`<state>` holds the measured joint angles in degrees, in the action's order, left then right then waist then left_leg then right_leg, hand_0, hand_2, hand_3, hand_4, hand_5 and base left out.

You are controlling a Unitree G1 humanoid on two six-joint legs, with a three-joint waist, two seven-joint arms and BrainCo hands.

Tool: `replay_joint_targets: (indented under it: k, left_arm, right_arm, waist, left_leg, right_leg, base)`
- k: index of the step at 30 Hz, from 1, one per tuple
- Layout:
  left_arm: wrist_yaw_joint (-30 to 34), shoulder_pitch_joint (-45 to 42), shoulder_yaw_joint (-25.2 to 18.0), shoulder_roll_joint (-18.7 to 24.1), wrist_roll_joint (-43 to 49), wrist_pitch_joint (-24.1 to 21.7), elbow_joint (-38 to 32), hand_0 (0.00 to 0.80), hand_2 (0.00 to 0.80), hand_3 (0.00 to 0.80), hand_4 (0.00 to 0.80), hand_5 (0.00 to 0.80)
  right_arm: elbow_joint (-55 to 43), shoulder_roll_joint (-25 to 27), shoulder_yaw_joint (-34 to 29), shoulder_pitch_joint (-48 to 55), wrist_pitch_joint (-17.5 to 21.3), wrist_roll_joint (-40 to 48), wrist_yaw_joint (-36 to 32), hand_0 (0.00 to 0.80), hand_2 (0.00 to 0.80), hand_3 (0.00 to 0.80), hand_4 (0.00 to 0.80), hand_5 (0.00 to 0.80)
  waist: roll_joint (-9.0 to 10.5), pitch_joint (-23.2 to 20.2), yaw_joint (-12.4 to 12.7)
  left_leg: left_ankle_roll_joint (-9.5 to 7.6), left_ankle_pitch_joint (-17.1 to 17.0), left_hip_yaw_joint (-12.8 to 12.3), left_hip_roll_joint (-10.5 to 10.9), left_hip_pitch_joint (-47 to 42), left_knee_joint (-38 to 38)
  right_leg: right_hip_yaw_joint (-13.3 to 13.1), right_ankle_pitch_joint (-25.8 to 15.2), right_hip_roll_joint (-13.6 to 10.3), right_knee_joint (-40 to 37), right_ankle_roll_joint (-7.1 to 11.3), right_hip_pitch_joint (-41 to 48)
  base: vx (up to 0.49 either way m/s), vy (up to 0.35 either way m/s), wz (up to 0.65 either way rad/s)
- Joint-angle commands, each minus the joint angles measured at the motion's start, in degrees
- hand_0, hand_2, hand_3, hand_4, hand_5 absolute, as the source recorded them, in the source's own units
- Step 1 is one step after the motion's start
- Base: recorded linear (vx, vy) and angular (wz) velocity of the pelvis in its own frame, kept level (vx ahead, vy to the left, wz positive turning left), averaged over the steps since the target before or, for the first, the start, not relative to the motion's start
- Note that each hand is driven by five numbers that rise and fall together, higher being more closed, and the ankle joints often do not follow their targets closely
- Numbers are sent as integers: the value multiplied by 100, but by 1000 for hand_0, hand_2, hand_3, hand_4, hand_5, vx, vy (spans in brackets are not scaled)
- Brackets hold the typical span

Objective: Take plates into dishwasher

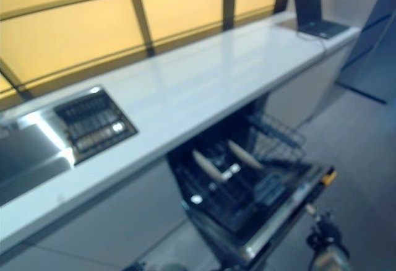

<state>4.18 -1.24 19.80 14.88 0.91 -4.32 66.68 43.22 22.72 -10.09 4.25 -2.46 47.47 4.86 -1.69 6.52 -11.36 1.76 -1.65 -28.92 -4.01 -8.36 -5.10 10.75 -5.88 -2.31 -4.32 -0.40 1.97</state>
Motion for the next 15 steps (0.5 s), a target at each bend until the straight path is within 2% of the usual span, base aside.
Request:
replay_joint_targets:
  k: [1, 10, 15]
  left_arm:
    - [73, 298, 83, 184, -123, -5, 84, 0, 0, 0, 0, 0]
    - [94, 301, 311, 80, -26, 162, -141, 0, 0, 0, 0, 0]
    - [55, 324, 404, 22, -77, 298, -485, 0, 0, 0, 0, 0]
  right_arm:
    - [686, -39, 79, -496, 121, 154, -173, 0, 0, 0, 0, 0]
    - [1669, -204, 511, -844, -7, -200, -267, 0, 0, 0, 0, 0]
    - [1460, -56, 747, -1092, 104, -123, -595, 0, 0, 0, 0, 0]
  waist:
    - [68, 99, 199]
    - [-172, 214, 496]
    - [-527, 387, 611]
  left_leg:
    - [282, -142, 49, -321, 319, 10]
    - [310, -366, 307, -295, 446, 10]
    - [316, -479, 548, -214, 643, 74]
  right_leg:
    - [394, 1070, 309, 25, -202, 688]
    - [685, 1164, 265, 109, -281, 712]
    - [858, 1353, 95, 481, -346, 511]
  base:
    - [6, -6, 6]
    - [23, -5, 13]
    - [-9, 32, 17]
